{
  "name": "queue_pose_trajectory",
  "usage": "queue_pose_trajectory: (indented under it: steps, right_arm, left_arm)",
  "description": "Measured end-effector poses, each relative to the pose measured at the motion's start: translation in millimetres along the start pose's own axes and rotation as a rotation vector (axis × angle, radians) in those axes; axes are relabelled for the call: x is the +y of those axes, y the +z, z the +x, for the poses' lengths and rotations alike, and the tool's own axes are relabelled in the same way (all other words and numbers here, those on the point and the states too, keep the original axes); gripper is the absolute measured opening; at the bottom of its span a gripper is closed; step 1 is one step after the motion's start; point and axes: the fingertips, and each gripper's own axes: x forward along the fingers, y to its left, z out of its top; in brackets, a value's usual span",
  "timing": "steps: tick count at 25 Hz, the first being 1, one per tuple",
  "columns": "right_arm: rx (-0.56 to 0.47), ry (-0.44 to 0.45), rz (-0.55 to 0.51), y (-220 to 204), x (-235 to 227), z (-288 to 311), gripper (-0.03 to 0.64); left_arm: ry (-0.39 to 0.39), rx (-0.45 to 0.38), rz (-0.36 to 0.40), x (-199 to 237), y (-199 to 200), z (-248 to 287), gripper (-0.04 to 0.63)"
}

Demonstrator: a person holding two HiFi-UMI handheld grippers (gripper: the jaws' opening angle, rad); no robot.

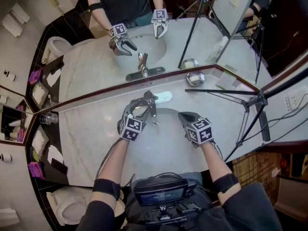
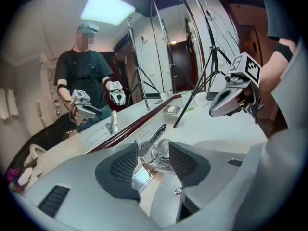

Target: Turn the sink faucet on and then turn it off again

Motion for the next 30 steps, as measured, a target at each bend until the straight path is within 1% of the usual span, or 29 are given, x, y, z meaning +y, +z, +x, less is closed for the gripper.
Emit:
queue_pose_trajectory:
  steps: [3, 8, 12, 16, 20, 23, 25, 26, 30]
  right_arm:
    - [0.002, -0.005, 0.009, -2, -5, 3, 0.026]
    - [0.003, -0.011, 0.022, -2, -10, 5, 0.026]
    - [0.004, -0.017, 0.032, -2, -15, 6, 0.026]
    - [0.006, -0.021, 0.042, -4, -19, 8, 0.026]
    - [0.012, -0.020, 0.052, -8, -21, 10, 0.026]
    - [0.015, -0.017, 0.055, -11, -23, 13, 0.026]
    - [0.018, -0.014, 0.059, -13, -24, 15, 0.026]
    - [0.020, -0.013, 0.061, -13, -23, 16, 0.026]
    - [0.022, -0.002, 0.062, -13, -16, 21, 0.026]
  left_arm:
    - [-0.030, 0.043, 0.098, -4, -1, 20, 0.222]
    - [-0.040, 0.085, 0.236, -6, 1, 50, 0.222]
    - [-0.037, 0.099, 0.348, -8, 6, 66, 0.222]
    - [-0.047, 0.112, 0.441, -14, 6, 78, 0.221]
    - [-0.065, 0.136, 0.483, -22, -6, 84, 0.203]
    - [-0.024, 0.132, 0.505, -21, -8, 87, 0.171]
    - [0.005, 0.127, 0.524, -18, -5, 88, 0.118]
    - [0.013, 0.125, 0.534, -17, -5, 88, 0.106]
    - [0.030, 0.117, 0.537, -20, -7, 85, 0.110]
